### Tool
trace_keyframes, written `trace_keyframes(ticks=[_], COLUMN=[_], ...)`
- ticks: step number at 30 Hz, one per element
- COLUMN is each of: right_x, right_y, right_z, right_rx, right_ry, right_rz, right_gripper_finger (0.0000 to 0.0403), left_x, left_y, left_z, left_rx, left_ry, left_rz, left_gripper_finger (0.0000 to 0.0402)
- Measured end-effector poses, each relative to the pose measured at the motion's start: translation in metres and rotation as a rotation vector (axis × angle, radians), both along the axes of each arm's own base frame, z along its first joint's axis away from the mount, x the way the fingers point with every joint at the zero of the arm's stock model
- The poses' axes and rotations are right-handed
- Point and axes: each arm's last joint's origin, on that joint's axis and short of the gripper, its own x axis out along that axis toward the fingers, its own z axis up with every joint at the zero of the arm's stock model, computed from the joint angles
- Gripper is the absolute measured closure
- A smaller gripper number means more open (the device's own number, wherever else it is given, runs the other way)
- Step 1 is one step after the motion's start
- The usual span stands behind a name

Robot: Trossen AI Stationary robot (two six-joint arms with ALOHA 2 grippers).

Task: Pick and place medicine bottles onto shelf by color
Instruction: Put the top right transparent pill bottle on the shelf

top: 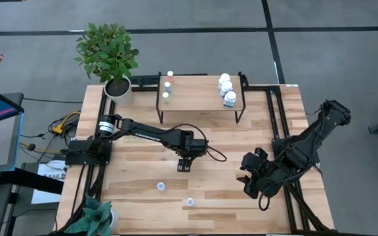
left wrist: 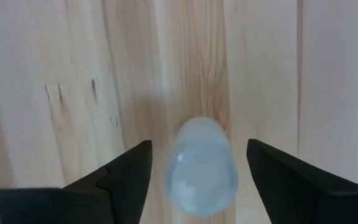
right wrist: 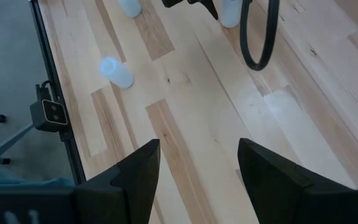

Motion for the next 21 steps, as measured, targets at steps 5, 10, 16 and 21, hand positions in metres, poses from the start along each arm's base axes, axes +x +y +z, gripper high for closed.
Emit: trace_keyframes(ticks=[5, 10, 16, 21], right_x=[0.0, 0.0, 0.0, 0.0001], right_y=[0.0, -0.0001, 0.0, 0.0], right_z=[0.0, 0.0001, 0.0, 0.0], right_rx=[0.0, 0.0, 0.0, 0.0], right_ry=[0.0, -0.001, -0.001, -0.001], right_rz=[0.0, 0.0, 0.0, -0.001], right_gripper_finger=[0.0163, 0.0163, 0.0163, 0.0163], left_x=[-0.0023, -0.0012, -0.0012, -0.0012], left_y=[0.0002, 0.0001, 0.0001, 0.0001], left_z=[-0.0006, -0.0004, -0.0003, -0.0004], left_rx=[0.002, -0.003, -0.002, -0.002], left_ry=[0.023, 0.011, 0.01, 0.011], left_rz=[0.003, 0.021, 0.021, 0.021], left_gripper_finger=[0.0154, 0.0154, 0.0155, 0.0159])
